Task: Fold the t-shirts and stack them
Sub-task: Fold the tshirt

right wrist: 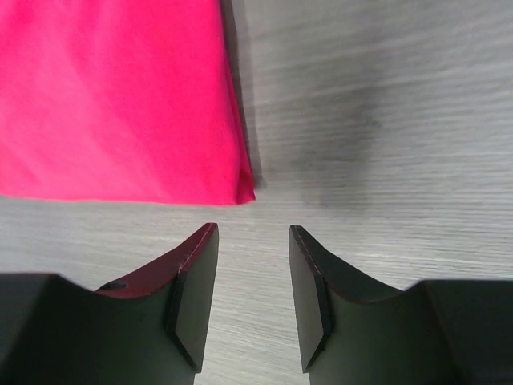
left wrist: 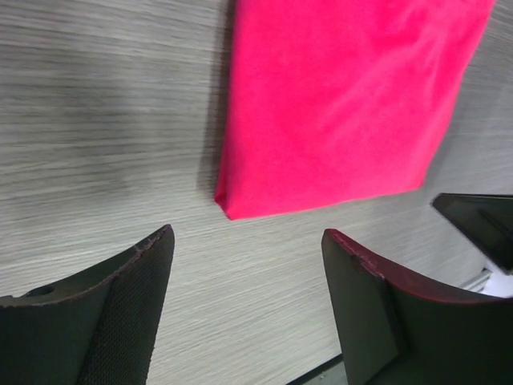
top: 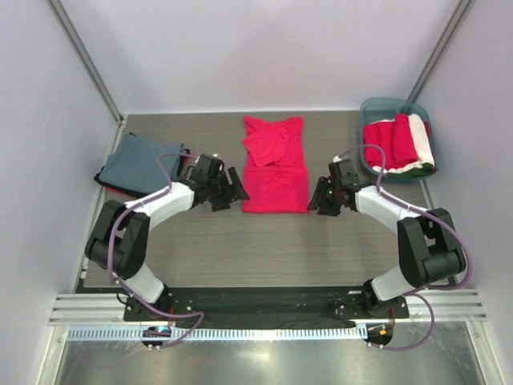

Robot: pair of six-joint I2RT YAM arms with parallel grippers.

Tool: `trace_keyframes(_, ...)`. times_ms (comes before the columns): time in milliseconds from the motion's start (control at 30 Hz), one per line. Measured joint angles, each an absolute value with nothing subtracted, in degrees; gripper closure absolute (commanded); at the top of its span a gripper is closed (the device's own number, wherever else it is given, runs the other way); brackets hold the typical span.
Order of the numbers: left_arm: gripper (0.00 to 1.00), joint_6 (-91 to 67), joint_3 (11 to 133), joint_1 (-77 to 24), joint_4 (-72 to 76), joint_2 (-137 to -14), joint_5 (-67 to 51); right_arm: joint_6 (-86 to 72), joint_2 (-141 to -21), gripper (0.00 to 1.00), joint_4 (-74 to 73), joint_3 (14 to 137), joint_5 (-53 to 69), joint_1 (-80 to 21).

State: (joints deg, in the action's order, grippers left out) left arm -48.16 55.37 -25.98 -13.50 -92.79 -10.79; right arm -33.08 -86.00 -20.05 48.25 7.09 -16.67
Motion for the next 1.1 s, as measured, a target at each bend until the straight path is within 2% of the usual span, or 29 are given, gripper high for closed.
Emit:
trace_keyframes(200, 0.31, -49.04, 55.31, -27.31, -10.92, -94.04, -11.66, -33.19, -86.00, 0.54, -17.61, 45.95, 9.63, -17.10)
trace_keyframes(300, 0.38, -49.28, 55.22, -27.66, -9.69, -95.59, -11.84, -33.28, -86.21, 0.55, -16.08, 45.80, 10.28, -17.15)
trace_keyframes(567, 0.42, -49.93, 54.54, -27.81, -7.88, -98.56, -12.03, -33.58, -91.37, 0.62, -12.51, 46.17, 11.16, -17.10)
trace_keyframes(700, 0.44, -50.43, 54.54, -27.90, -6.96, -99.94, -12.10, -33.89, -92.68, 0.69, -10.50, 46.44, 12.16, -17.15)
trace_keyframes(767, 0.48, -50.63, 54.54, -27.94, -6.31, -100.29, -12.45, -33.93, -93.06, 0.78, -9.98, 46.50, 12.58, -17.15)
trace_keyframes(967, 0.64, -51.18, 54.08, -28.18, -5.23, -101.10, -12.78, -33.91, -93.80, 0.92, -9.54, 46.50, 12.80, -17.17)
trace_keyframes(1100, 0.65, -52.12, 54.06, -28.25, -3.79, -101.89, -13.50, -33.93, -93.82, 0.99, -9.50, 46.50, 12.88, -17.17)
